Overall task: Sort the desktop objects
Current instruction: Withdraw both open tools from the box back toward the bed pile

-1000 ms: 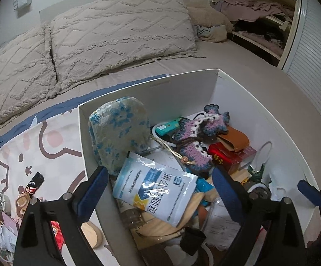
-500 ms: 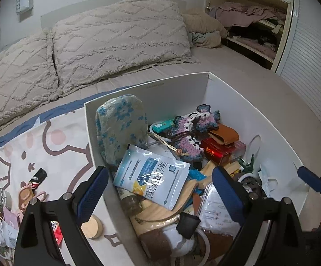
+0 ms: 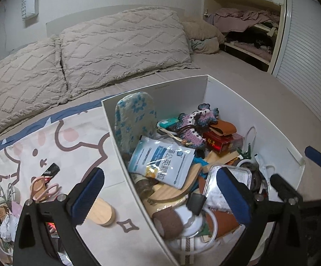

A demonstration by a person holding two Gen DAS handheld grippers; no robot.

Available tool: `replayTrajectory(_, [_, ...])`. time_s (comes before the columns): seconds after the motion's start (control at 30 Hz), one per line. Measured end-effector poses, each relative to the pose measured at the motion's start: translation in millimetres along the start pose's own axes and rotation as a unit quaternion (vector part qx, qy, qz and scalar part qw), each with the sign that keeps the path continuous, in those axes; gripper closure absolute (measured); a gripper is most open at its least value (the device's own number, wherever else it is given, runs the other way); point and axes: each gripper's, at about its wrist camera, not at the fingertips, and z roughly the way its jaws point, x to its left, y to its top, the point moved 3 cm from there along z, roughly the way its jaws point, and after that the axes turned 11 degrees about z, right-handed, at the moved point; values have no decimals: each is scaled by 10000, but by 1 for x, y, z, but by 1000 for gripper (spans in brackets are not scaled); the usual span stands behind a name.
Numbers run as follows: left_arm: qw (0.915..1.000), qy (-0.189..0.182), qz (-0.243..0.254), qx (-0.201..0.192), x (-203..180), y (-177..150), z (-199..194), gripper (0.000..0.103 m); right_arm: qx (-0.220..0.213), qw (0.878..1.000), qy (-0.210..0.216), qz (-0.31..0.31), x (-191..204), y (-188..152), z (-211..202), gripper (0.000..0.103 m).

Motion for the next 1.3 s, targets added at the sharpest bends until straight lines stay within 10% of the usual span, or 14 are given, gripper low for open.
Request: replayTrajectory(1.3, [9981,369,-387,-307,86,-50,-50,0,-314,9973,640,152,39,5,-19,0])
